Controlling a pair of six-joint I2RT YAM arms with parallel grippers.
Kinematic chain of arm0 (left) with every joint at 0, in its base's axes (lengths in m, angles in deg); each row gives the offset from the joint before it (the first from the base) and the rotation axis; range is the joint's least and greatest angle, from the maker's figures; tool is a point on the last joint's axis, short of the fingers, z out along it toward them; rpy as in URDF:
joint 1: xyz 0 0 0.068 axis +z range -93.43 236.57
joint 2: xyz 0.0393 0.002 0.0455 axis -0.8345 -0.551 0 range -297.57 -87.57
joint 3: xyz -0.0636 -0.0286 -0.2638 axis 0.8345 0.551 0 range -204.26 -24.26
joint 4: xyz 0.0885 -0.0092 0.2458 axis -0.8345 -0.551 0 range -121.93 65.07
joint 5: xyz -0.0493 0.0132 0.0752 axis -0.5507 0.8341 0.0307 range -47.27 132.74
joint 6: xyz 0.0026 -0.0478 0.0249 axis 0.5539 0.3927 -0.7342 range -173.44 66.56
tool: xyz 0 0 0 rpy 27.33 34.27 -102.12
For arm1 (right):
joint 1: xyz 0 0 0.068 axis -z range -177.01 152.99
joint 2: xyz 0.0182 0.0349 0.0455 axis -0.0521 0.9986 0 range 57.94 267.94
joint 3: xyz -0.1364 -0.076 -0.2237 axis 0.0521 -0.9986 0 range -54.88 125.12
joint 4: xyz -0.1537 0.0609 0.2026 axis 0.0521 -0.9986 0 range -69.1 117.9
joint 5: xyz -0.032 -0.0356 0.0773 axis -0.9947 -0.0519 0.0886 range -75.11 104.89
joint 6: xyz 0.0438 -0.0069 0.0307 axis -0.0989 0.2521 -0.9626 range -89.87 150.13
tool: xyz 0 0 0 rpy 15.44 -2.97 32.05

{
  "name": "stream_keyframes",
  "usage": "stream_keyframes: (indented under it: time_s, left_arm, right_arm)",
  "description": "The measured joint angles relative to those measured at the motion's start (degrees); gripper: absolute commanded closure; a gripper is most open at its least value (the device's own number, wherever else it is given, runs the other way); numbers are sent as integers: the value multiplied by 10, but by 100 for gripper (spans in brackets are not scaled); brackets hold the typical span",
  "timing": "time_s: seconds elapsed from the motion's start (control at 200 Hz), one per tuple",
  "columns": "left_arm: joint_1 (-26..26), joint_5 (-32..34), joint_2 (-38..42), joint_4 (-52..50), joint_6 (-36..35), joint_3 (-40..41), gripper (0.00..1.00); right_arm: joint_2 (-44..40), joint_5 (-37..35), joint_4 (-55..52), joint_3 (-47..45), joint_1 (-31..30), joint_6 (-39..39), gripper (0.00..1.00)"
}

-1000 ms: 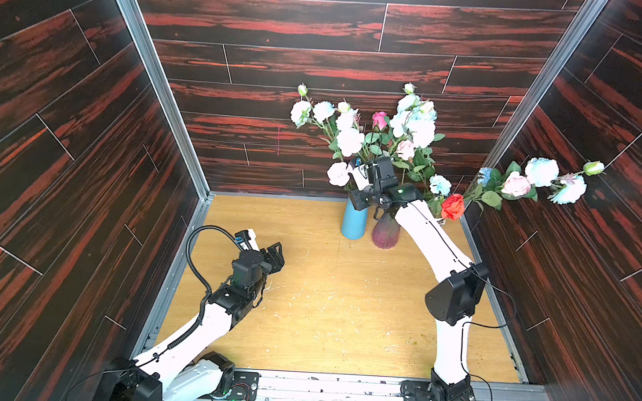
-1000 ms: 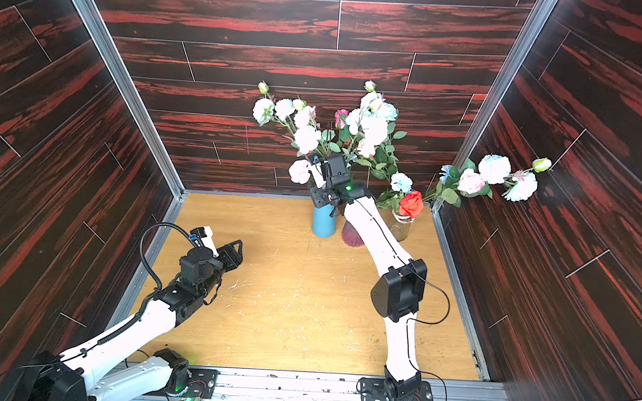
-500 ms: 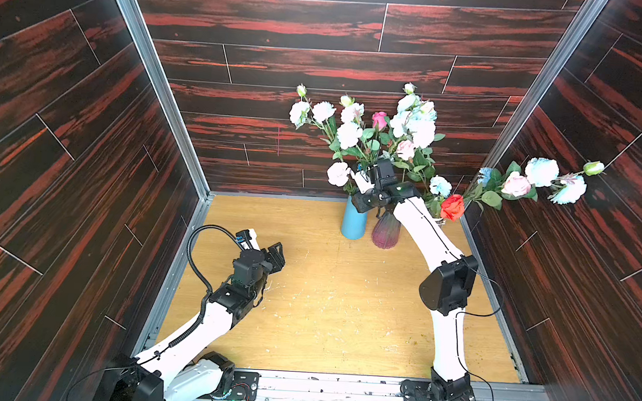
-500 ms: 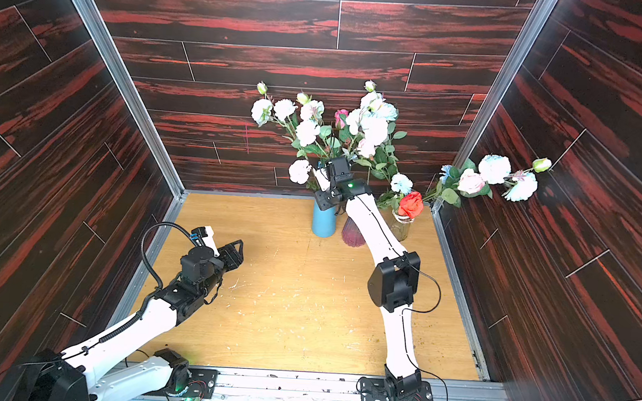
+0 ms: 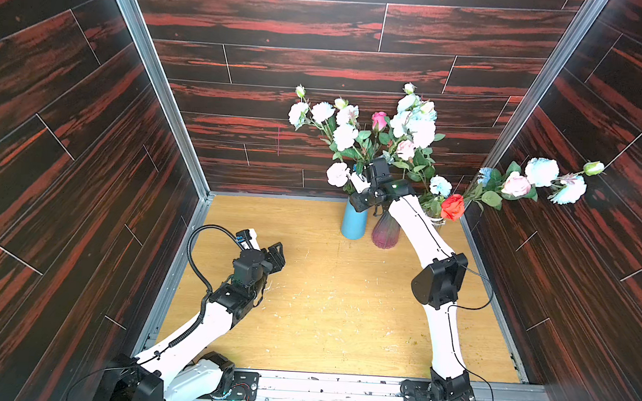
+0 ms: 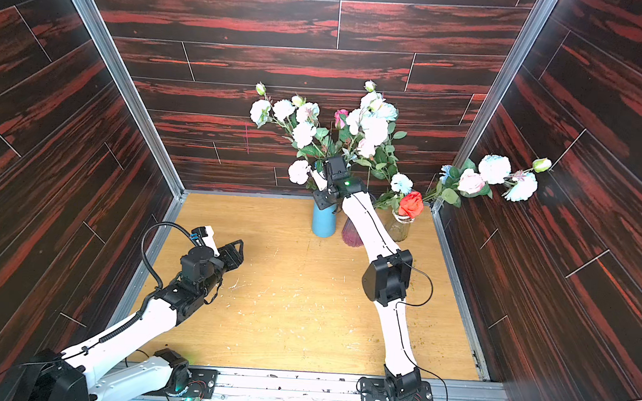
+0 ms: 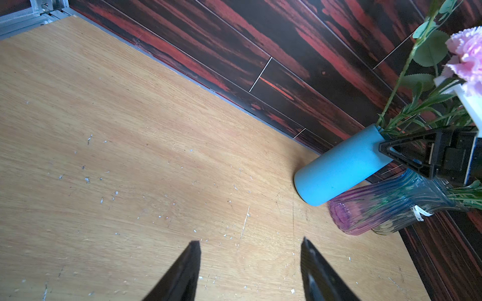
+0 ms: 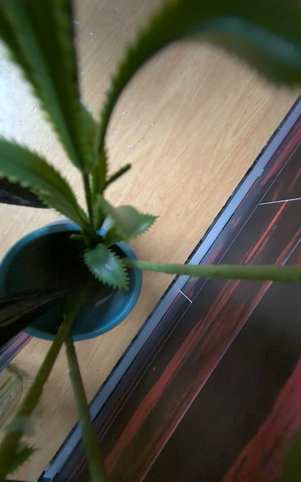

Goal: Pick out blue flowers from the vase
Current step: Move the vase to the center of the board.

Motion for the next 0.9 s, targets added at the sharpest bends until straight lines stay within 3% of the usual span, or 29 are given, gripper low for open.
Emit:
stream_keyframes:
  time_s: [0.396,0.902]
  left_arm:
    - [0,0,-4,0,0,-2,37]
    - [0,-4,-8,0,0,-3,37]
  right_arm:
    - [24,-5,-19,38,0,11,61]
    - [29,36,-61,62,-1,2,88]
